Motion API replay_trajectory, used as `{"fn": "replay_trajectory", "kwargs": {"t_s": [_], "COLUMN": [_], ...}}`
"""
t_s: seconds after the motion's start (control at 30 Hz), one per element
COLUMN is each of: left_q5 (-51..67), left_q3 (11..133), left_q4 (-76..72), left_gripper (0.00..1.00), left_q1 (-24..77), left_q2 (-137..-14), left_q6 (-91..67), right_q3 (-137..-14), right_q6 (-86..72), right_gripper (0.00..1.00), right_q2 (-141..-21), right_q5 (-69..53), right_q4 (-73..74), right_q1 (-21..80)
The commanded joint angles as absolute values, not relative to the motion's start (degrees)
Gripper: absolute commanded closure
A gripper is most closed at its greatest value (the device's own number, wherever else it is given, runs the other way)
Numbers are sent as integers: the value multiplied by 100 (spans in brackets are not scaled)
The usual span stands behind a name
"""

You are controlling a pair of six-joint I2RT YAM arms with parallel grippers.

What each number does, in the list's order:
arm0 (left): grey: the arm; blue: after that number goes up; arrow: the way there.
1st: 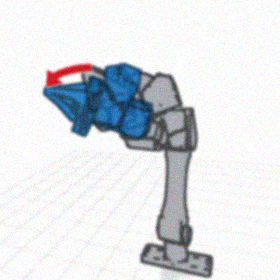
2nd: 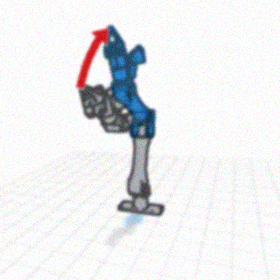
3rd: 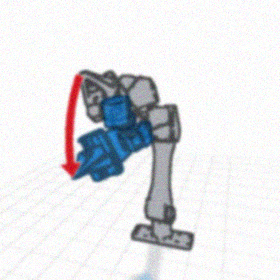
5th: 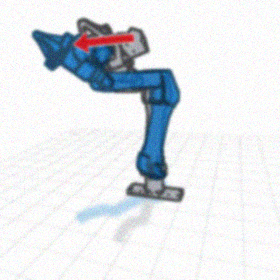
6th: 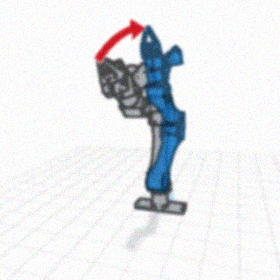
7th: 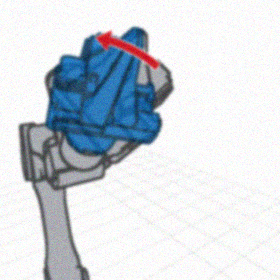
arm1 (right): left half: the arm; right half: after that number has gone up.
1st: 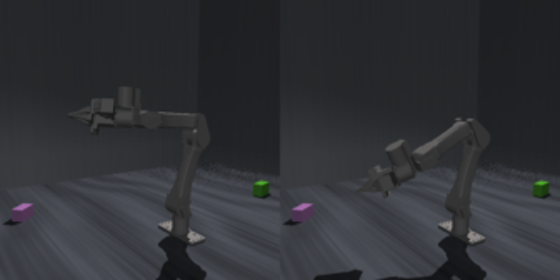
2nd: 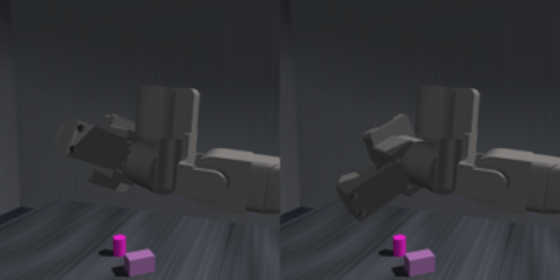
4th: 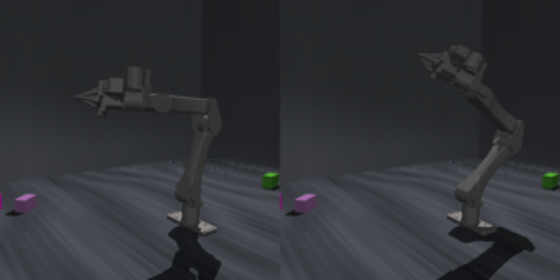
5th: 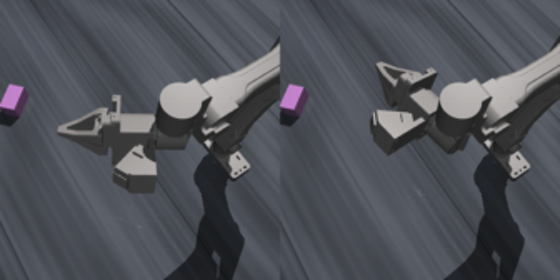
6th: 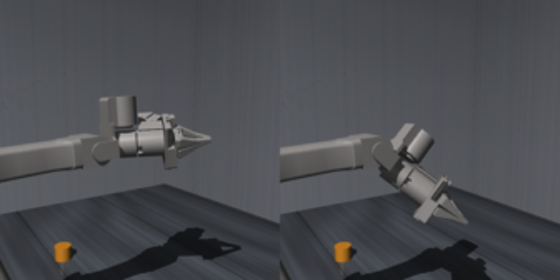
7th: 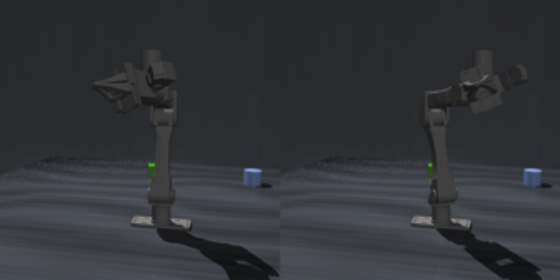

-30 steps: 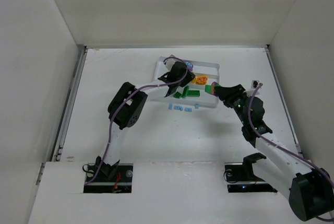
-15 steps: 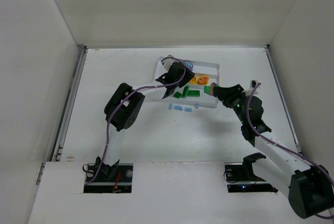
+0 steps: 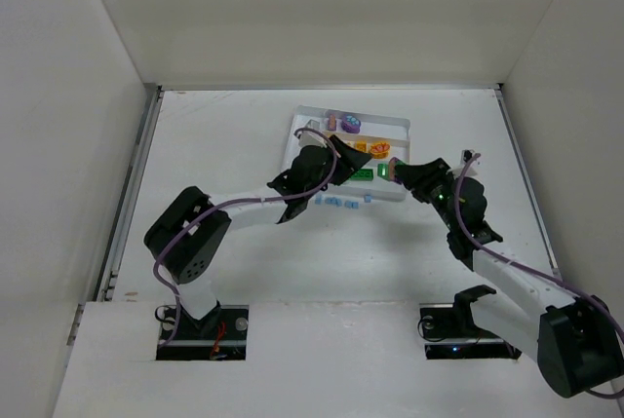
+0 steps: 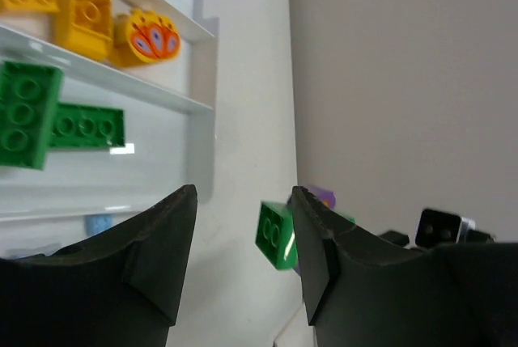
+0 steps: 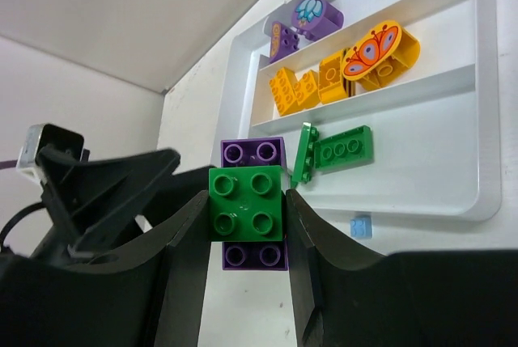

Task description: Sort the legos into containers by color

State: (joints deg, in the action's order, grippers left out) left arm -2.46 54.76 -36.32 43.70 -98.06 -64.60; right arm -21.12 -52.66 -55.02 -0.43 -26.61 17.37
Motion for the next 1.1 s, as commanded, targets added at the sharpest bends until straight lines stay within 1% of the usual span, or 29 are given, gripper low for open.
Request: {"fn": "replay_trajectory", "kwargs": {"t_s": [0.0, 0.13, 0.57, 0.8, 1.07], "left_q5": [122, 316, 457, 510, 536], "left_q3": [5247, 5238, 5467, 5528, 5476], "left_q4": [-4525, -4842, -4974, -4983, -5010], "left_gripper": [52, 52, 61, 69, 82], "left_q1": [4557, 4697, 4829, 4821, 4794], "left_q2": [-9729, -9817, -10055, -10151, -10134], "left_q6": [-6486, -6443, -6249, -6293, -6267], "right_q3": [-2171, -2162, -2180, -2136, -2118], "right_q6": [-5238, -5256, -5352, -5484, -5528], "right_gripper": [69, 69, 69, 69, 69], "right_q2": [-5502, -5572, -5774, -5836, -5836], "right_q5": [-88, -193, -334, -527, -668], "right_q4": [-3120, -3146, -3331, -3480, -3489], "right_q1": [1797, 1797, 1797, 1797, 1701]}}
